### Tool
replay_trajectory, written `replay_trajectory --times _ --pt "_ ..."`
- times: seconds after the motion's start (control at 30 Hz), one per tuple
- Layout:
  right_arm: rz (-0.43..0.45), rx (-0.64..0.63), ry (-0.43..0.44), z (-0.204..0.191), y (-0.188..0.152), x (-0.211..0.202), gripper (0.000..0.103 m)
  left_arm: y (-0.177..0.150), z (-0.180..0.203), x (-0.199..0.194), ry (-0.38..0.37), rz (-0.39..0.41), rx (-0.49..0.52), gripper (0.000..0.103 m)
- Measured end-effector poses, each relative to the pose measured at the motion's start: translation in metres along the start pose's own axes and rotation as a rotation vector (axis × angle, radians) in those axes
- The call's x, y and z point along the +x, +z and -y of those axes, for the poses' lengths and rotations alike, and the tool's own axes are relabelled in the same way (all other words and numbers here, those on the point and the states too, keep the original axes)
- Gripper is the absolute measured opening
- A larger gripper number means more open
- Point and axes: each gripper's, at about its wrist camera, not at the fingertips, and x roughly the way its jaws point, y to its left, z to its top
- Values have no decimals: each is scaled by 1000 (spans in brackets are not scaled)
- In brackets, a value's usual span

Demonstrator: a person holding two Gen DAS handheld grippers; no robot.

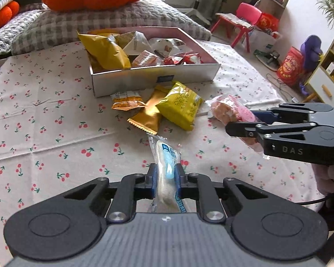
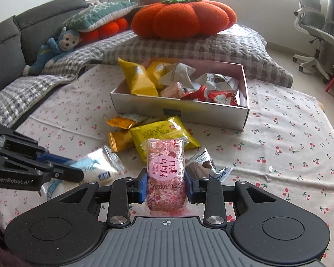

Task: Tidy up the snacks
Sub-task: 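Carry milk-bread packet in left tool while right tool carries pink bar over box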

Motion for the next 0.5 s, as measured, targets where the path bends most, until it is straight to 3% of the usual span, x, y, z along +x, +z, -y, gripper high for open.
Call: replay_trajectory --times 0.5 --pt "14 57 -2 10 16 -3 31 20 9 -10 -82 53 -41 11"
